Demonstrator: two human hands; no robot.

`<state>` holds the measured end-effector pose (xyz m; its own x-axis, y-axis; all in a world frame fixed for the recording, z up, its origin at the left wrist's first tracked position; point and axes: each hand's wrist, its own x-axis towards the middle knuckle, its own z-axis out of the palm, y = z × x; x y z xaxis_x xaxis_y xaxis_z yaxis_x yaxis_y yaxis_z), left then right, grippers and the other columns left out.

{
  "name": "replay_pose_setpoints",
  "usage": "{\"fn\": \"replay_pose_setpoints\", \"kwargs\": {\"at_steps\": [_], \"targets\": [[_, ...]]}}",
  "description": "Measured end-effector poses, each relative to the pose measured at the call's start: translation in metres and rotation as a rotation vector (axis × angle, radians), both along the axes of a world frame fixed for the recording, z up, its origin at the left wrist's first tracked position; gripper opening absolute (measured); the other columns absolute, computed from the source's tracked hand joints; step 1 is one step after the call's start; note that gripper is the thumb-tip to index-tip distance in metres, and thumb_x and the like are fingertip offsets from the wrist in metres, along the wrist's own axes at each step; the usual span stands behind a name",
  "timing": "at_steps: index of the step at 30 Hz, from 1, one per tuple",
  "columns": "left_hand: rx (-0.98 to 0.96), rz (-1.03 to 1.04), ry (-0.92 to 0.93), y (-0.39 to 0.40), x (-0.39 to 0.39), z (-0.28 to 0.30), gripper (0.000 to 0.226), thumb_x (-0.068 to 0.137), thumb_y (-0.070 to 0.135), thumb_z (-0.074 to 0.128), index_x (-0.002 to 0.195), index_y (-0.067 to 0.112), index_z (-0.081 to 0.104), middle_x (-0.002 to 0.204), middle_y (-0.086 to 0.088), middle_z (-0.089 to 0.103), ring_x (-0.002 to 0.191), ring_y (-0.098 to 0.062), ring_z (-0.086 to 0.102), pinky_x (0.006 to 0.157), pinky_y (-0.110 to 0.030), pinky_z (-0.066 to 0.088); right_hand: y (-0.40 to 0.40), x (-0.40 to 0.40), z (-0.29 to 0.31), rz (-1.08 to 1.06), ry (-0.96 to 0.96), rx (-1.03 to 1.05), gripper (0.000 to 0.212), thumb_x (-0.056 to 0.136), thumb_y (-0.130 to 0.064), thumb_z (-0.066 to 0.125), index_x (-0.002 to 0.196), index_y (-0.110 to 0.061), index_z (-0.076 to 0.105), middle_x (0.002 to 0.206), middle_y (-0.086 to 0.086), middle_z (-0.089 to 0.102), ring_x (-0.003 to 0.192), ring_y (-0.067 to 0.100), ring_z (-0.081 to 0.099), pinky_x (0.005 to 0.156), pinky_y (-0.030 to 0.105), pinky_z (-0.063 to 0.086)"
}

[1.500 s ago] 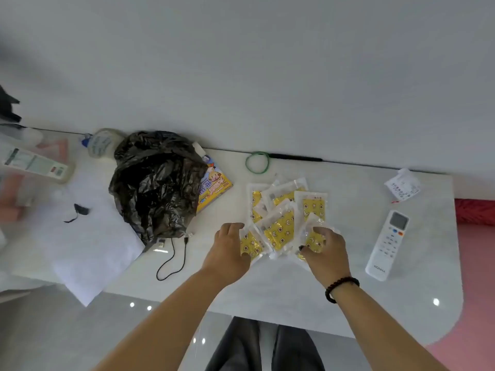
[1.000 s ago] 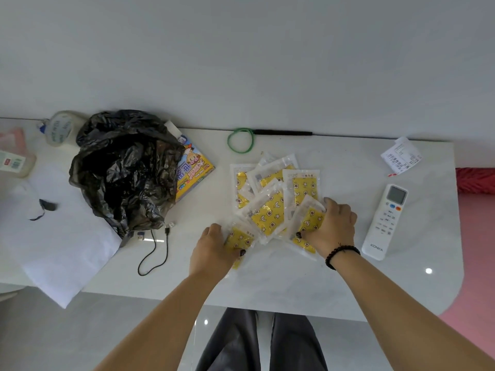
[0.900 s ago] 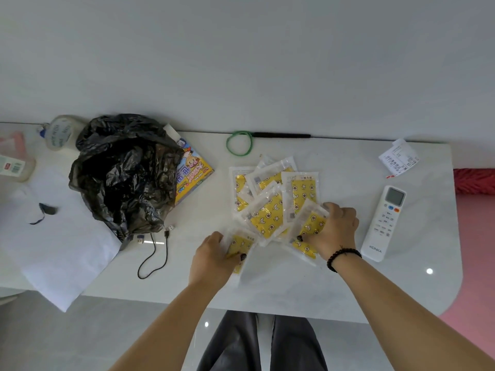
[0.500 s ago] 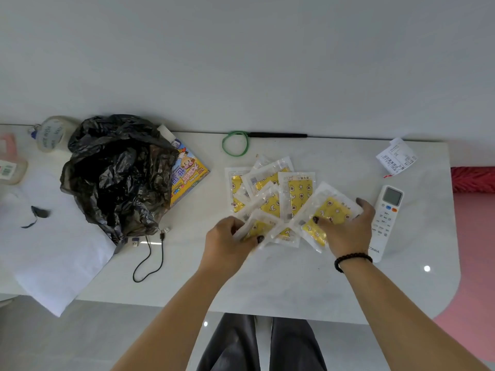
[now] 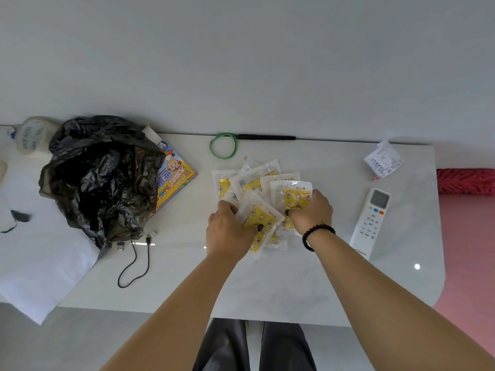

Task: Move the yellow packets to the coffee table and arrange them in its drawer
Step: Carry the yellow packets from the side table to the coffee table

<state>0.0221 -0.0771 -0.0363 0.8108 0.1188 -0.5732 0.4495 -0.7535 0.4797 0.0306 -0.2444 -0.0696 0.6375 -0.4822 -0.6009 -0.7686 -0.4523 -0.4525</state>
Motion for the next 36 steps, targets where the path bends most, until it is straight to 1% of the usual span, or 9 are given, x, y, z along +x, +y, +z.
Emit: {"fn": "replay_pose_setpoints", "kwargs": {"at_steps": [3, 5, 7, 9, 14, 17, 20, 29, 36], "targets": [[-0.15, 0.211, 0.071, 0.004, -0.008, 0.001, 0.062, 0.073, 0.028, 0.08, 0.119, 0.02, 0.04, 0.1, 0.005, 0.053, 0.089, -0.021, 0.057, 0.067, -0.033, 0.053, -0.002, -0.006, 0.008, -0.061, -0.052, 0.144, 0.033, 0.077, -0.004, 0.066, 0.1, -0.014, 0.046, 0.096, 0.002, 0.055, 0.077, 0.016, 0.055, 0.053, 0.021, 0.04], [-0.213, 0.297, 0.107, 0.009, -0.014, 0.0, 0.048, 0.079, 0.026, 0.076, 0.117, 0.021, 0.047, 0.1, 0.003, 0.058, 0.087, -0.02, 0.059, 0.065, -0.029, 0.051, -0.004, -0.011, 0.013, -0.075, -0.061, 0.21, 0.035, 0.079, -0.002, 0.066, 0.1, -0.015, 0.041, 0.086, -0.003, 0.049, 0.067, 0.007, 0.048, 0.047, 0.016, 0.033], [-0.275, 0.384, 0.146, 0.015, -0.021, -0.004, 0.022, 0.083, 0.021, 0.072, 0.1, 0.017, 0.059, 0.092, -0.001, 0.065, 0.083, -0.021, 0.062, 0.067, -0.032, 0.052, -0.004, -0.018, 0.013, -0.066, -0.054, 0.244, 0.038, 0.078, -0.003, 0.068, 0.102, -0.016, 0.042, 0.085, -0.008, 0.048, 0.069, 0.006, 0.049, 0.049, 0.015, 0.036], [-0.371, 0.484, 0.19, 0.021, -0.031, -0.006, 0.011, 0.086, 0.017, 0.07, 0.093, 0.013, 0.063, 0.087, -0.002, 0.068, 0.08, -0.022, 0.062, 0.069, -0.032, 0.052, -0.002, -0.026, 0.013, -0.075, -0.036, 0.286, 0.039, 0.074, -0.005, 0.071, 0.105, -0.014, 0.049, 0.095, -0.004, 0.057, 0.082, 0.015, 0.059, 0.062, 0.023, 0.049], [-0.603, 0.711, 0.23, 0.036, -0.048, -0.001, 0.009, 0.092, 0.015, 0.063, 0.1, 0.014, 0.067, 0.094, -0.005, 0.075, 0.089, -0.022, 0.071, 0.077, -0.035, 0.056, -0.001, -0.051, 0.016, -0.249, -0.037, 0.475, 0.031, 0.072, 0.003, 0.074, 0.097, -0.014, 0.064, 0.093, 0.0, 0.07, 0.084, 0.014, 0.067, 0.07, 0.027, 0.055], [-0.735, 0.798, 0.236, 0.045, -0.053, 0.005, 0.014, 0.094, 0.016, 0.057, 0.103, 0.012, 0.068, 0.093, -0.005, 0.077, 0.089, -0.022, 0.072, 0.077, -0.036, 0.055, -0.002, -0.065, 0.02, -0.456, -0.053, 0.737, 0.032, 0.073, 0.014, 0.07, 0.097, -0.008, 0.067, 0.099, 0.01, 0.073, 0.089, 0.025, 0.071, 0.077, 0.039, 0.058], [-0.836, 0.872, 0.221, 0.051, -0.054, 0.014, 0.017, 0.096, 0.013, 0.054, 0.106, 0.011, 0.066, 0.097, -0.005, 0.076, 0.09, -0.021, 0.073, 0.082, -0.04, 0.054, -0.003, -0.072, 0.031, -0.541, -0.053, 0.907, 0.033, 0.073, 0.017, 0.066, 0.101, -0.001, 0.066, 0.099, 0.013, 0.074, 0.089, 0.028, 0.071, 0.069, 0.038, 0.059], [-1.052, 0.798, 0.143, 0.056, -0.033, 0.07, 0.029, 0.091, 0.013, 0.054, 0.118, 0.008, 0.064, 0.111, -0.009, 0.073, 0.098, -0.021, 0.072, 0.086, -0.04, 0.058, -0.018, -0.04, 0.102, -0.384, -0.025, 1.068, 0.031, 0.078, 0.022, 0.054, 0.099, 0.002, 0.065, 0.093, 0.015, 0.074, 0.081, 0.026, 0.073, 0.064, 0.034, 0.06], [-1.163, 0.697, 0.145, 0.053, -0.028, 0.158, 0.035, 0.083, 0.01, 0.059, 0.116, 0.001, 0.065, 0.111, -0.02, 0.071, 0.093, -0.028, 0.072, 0.077, -0.04, 0.06, -0.012, -0.03, 0.191, -0.338, -0.065, 1.119, 0.034, 0.071, 0.006, 0.062, 0.105, 0.001, 0.066, 0.105, 0.019, 0.071, 0.09, 0.029, 0.071, 0.07, 0.036, 0.059]]}}
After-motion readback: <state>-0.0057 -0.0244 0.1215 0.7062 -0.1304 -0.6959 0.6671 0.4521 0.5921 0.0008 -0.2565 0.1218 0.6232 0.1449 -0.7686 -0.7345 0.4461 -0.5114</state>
